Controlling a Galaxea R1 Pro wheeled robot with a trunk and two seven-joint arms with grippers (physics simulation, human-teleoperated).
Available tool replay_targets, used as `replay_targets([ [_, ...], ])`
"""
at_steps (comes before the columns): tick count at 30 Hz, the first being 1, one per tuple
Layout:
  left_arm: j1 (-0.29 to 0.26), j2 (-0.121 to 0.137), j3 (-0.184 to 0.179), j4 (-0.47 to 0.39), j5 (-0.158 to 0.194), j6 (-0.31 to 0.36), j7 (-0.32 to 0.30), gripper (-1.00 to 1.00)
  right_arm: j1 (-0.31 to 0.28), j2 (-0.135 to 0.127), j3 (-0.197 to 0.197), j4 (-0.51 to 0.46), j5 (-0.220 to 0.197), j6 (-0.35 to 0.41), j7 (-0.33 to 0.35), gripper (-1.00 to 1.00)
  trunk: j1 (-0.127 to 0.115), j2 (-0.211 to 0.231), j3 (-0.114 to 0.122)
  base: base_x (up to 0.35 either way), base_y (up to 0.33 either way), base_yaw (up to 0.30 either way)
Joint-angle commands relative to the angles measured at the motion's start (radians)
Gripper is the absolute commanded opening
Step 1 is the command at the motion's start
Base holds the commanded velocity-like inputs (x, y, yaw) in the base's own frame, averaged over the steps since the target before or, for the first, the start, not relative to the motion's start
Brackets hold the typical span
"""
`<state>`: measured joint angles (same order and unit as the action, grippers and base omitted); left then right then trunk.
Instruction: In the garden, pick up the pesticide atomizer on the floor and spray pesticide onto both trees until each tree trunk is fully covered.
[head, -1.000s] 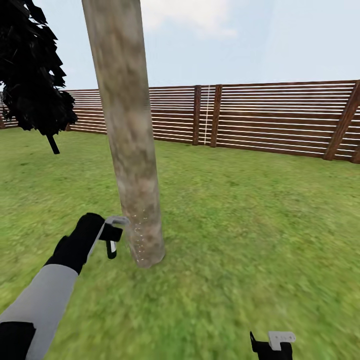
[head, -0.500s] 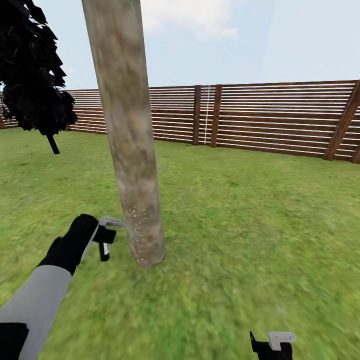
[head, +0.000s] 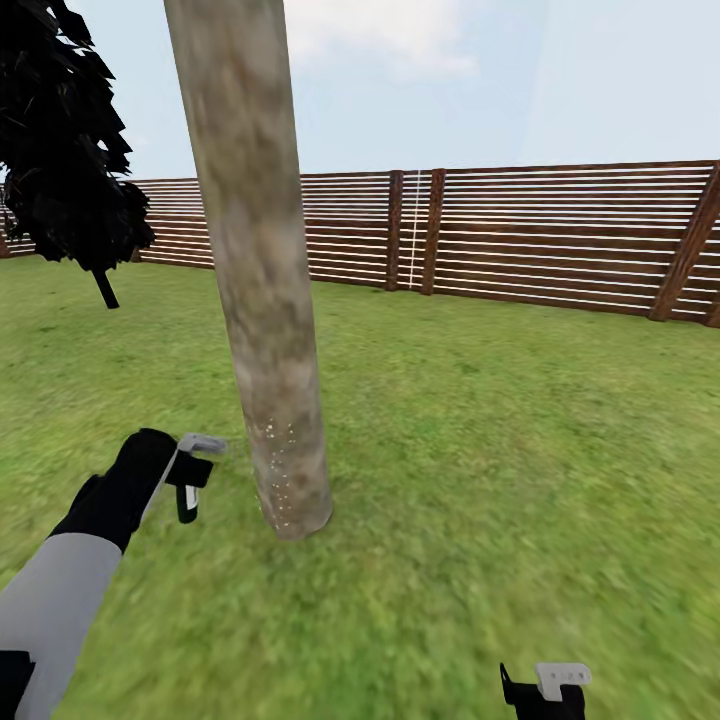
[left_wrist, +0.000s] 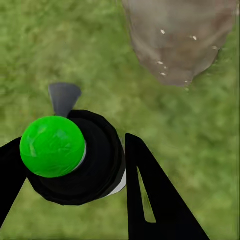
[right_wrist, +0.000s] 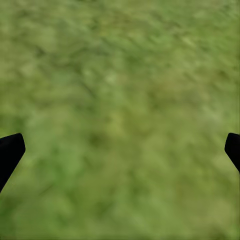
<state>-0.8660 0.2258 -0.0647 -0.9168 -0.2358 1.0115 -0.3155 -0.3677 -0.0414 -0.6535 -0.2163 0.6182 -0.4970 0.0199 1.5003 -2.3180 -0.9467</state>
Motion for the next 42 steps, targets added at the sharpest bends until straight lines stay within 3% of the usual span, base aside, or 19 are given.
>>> replay_targets([
  [1, 0.013, -0.012, -0.005, 0.013, 0.000, -0.007, 0.000, -1.00, 0.000, 0.000, 0.000, 0.000, 0.000, 0.000, 0.000, 1.00, 0.000, 0.000, 0.000, 0.000, 0.000, 0.000],
  [6, 0.146, -0.014, -0.006, 0.034, 0.001, -0.019, -0.002, -1.00, 0.000, 0.000, 0.000, 0.000, 0.000, 0.000, 0.000, 1.00, 0.000, 0.000, 0.000, 0.000, 0.000, 0.000],
  [17, 0.155, -0.019, 0.000, 0.031, 0.001, -0.019, 0.011, -1.00, 0.000, 0.000, 0.000, 0.000, 0.000, 0.000, 0.000, 1.00, 0.000, 0.000, 0.000, 0.105, 0.056, 0.000],
  [20, 0.191, -0.021, -0.001, 0.055, 0.003, -0.033, 0.012, -1.00, 0.000, 0.000, 0.000, 0.000, 0.000, 0.000, 0.000, 1.00, 0.000, 0.000, 0.000, 0.003, 0.002, 0.000],
  [26, 0.217, -0.040, 0.004, 0.251, -0.001, -0.263, 0.015, -1.00, 0.000, 0.000, 0.000, 0.000, 0.000, 0.000, 0.000, 1.00, 0.000, 0.000, 0.000, 0.000, 0.000, 0.000],
  [29, 0.217, -0.044, 0.009, 0.259, 0.000, -0.277, 0.027, -1.00, 0.000, 0.000, 0.000, 0.000, 0.000, 0.000, 0.000, 1.00, 0.000, 0.000, 0.000, 0.000, 0.000, 0.000],
  [30, 0.217, -0.056, 0.010, 0.261, 0.001, -0.278, 0.034, -1.00, 0.000, 0.001, 0.000, 0.000, 0.000, 0.000, 0.000, 1.00, 0.000, 0.000, 0.000, 0.000, 0.000, 0.000],
  [32, 0.217, -0.106, 0.008, 0.262, 0.001, -0.280, 0.075, -1.00, 0.000, 0.001, 0.000, 0.000, 0.000, 0.000, 0.000, 1.00, 0.000, 0.000, 0.000, 0.000, 0.000, 0.000],
  [35, 0.219, -0.118, 0.008, 0.263, 0.001, -0.279, 0.121, -1.00, 0.000, 0.002, 0.000, 0.000, 0.000, 0.000, 0.000, 1.00, 0.000, 0.000, 0.000, 0.000, 0.000, 0.000],
  [36, 0.229, -0.118, 0.016, 0.268, 0.001, -0.280, 0.128, -1.00, 0.000, 0.001, 0.000, 0.000, 0.000, 0.000, 0.000, 1.00, 0.000, 0.000, 0.000, 0.022, 0.000, 0.000],
  [39, 0.253, -0.118, 0.134, 0.277, 0.001, -0.292, 0.134, -1.00, 0.000, 0.001, 0.000, 0.000, 0.000, 0.000, 0.000, 1.00, 0.000, 0.000, 0.000, 0.232, 0.000, 0.000],
  [41, 0.277, -0.125, 0.207, 0.287, -0.002, -0.359, 0.137, -1.00, 0.001, 0.002, 0.000, 0.000, 0.000, 0.000, 0.000, 1.00, 0.000, 0.000, 0.000, 0.321, 0.000, 0.000],
  [42, 0.284, -0.126, 0.216, 0.302, -0.005, -0.377, 0.141, -1.00, 0.000, 0.002, 0.000, 0.000, 0.000, 0.000, 0.000, 1.00, 0.000, 0.000, 0.000, 0.330, 0.000, 0.000],
])
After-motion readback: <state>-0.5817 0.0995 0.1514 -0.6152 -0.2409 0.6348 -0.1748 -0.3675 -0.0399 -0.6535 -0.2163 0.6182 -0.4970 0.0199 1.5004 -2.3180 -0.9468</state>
